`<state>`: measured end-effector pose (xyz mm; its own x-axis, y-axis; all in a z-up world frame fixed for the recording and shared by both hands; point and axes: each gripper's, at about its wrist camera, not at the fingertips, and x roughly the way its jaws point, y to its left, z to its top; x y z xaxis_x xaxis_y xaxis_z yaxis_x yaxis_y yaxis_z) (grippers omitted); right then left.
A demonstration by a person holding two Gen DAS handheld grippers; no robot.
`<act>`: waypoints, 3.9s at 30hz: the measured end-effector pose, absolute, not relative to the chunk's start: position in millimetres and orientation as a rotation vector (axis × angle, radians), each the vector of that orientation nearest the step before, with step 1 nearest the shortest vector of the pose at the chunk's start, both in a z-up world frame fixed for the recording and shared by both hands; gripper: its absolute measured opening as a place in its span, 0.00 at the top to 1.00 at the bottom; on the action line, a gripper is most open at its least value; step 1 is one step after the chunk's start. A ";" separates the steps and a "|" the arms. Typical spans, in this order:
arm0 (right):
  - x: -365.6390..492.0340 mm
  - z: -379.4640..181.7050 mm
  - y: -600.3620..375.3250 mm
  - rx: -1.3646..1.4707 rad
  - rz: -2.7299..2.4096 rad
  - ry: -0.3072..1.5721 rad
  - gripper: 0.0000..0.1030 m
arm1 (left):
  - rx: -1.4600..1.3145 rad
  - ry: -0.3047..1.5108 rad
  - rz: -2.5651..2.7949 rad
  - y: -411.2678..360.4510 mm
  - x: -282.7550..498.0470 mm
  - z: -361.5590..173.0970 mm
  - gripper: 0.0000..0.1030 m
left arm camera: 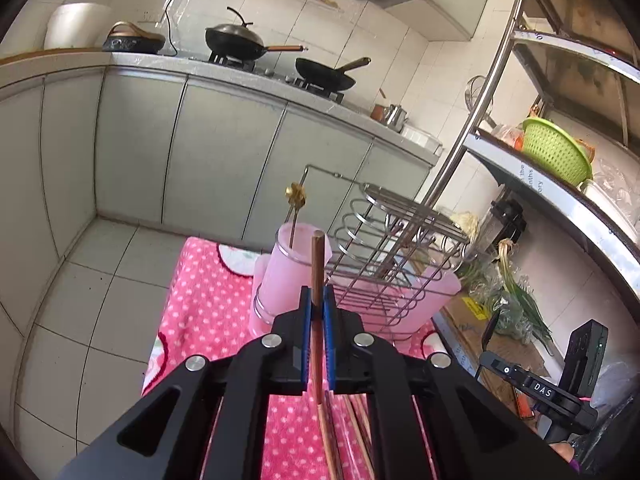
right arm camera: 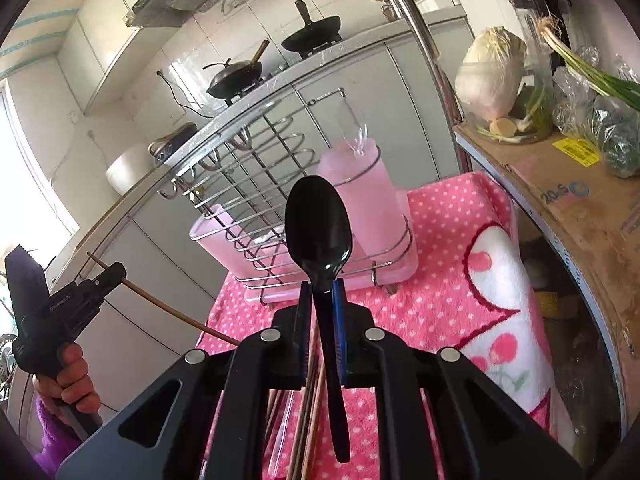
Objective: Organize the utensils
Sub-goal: 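Lift the chopstick with the left tool while the right tool lifts the black spoon, then lower the chopstick into a pink cup while the right tool releases the black spoon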
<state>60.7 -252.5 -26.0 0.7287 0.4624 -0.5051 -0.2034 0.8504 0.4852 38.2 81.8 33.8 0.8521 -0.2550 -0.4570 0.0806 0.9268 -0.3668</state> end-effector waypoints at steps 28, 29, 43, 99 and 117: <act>133.9 109.4 -276.3 0.360 0.301 0.186 0.90 | -0.285 0.241 -0.137 89.8 77.9 170.9 0.95; 135.8 108.7 -274.8 0.353 0.299 0.181 0.90 | -0.281 0.242 -0.133 89.3 80.3 170.1 0.95; 163.5 83.2 -269.1 0.312 0.248 0.171 0.90 | -0.237 0.281 -0.104 88.3 105.2 147.2 0.95; 156.2 13.5 -259.3 0.325 0.225 0.463 0.58 | -0.317 0.580 -0.077 90.5 157.5 55.1 0.64; 92.7 -29.9 -243.3 0.302 0.304 0.654 0.58 | -0.298 0.748 -0.138 62.4 94.3 -1.9 0.64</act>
